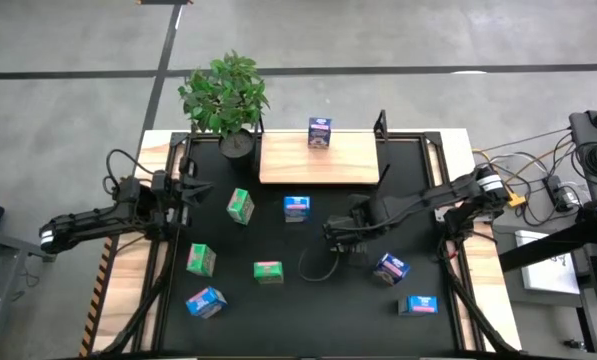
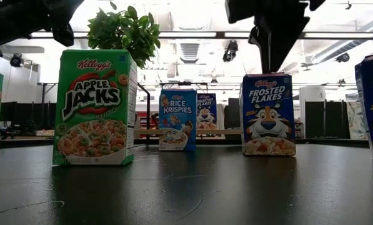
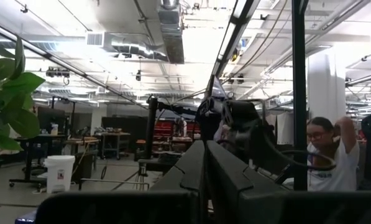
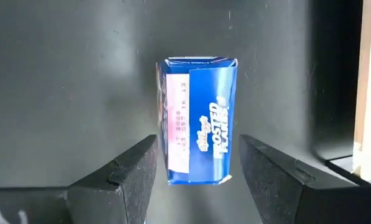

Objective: Stack cereal on shelf
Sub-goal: Put the top blue cereal box aligned with the blue cereal box on the shelf

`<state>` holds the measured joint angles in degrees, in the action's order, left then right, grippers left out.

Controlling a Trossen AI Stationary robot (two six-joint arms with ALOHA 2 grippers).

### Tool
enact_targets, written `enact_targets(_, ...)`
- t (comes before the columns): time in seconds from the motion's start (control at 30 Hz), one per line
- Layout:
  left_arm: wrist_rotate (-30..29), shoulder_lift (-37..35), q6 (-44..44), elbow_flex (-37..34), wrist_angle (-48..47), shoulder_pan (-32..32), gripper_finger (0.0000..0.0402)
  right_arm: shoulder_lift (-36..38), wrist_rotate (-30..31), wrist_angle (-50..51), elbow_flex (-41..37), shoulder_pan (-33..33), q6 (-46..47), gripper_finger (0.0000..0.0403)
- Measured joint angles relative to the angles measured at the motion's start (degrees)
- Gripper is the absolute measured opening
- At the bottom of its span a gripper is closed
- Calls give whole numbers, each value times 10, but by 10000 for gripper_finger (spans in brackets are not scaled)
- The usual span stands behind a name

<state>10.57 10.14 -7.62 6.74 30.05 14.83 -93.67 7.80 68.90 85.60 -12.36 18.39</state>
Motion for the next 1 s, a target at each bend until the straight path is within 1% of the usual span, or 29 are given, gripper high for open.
enact_targets(0.13, 0, 0, -2, 0, 0, 0, 1, -1, 4, -28, -21, 0, -10, 215)
enact_targets(0.27, 0, 0, -2, 0, 0, 0, 1, -1, 17, -36, -33, 0, -15, 215)
enact_targets(0.4, 0, 0, -2, 0, 0, 0, 1, -1, 17, -38, -35, 0, -15, 212)
enact_targets(0.57, 0, 0, -2, 0, 0, 0, 1, -1, 15, -45, -35, 0, -14, 196)
enact_targets(0.67, 0, 0, -2, 0, 0, 0, 1, 1, 13, -45, -31, 3, 0, 194)
enact_targets(0.8, 1, 0, -2, 0, 0, 0, 1, 3, 12, -45, -21, 4, 5, 212)
enact_targets(1.0, 2, 0, -2, 0, 0, 0, 1, 4, 12, -41, -21, 8, 4, 259)
